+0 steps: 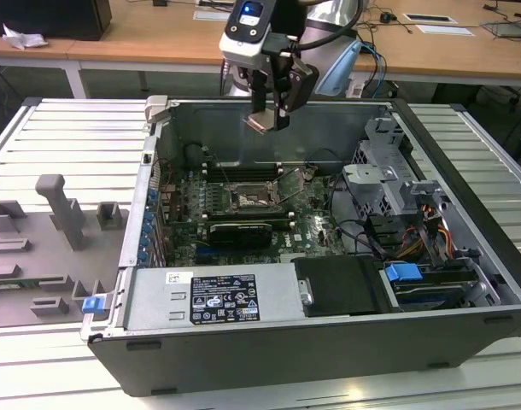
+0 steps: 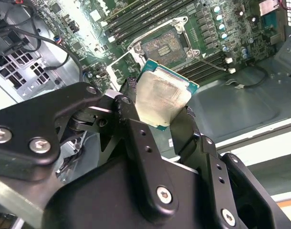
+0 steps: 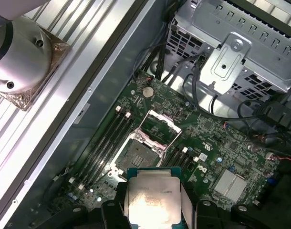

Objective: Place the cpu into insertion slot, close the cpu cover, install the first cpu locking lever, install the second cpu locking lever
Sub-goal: 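Place the cpu into insertion slot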

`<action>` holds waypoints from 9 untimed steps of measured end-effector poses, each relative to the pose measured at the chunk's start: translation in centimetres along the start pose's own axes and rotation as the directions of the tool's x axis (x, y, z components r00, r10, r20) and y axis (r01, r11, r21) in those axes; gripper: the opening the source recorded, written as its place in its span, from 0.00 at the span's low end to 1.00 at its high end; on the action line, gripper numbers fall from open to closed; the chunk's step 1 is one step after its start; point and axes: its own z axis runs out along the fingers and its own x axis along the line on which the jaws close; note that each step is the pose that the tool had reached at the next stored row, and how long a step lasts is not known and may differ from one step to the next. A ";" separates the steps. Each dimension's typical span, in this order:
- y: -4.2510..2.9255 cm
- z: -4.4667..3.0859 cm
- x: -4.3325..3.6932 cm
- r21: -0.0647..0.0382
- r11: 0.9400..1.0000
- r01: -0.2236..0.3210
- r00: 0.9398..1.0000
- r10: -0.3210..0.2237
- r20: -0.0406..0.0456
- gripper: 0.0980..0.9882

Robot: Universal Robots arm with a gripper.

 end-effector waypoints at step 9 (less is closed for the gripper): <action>0.00 0.00 0.00 -0.002 0.997 -0.072 0.997 0.072 0.006 0.48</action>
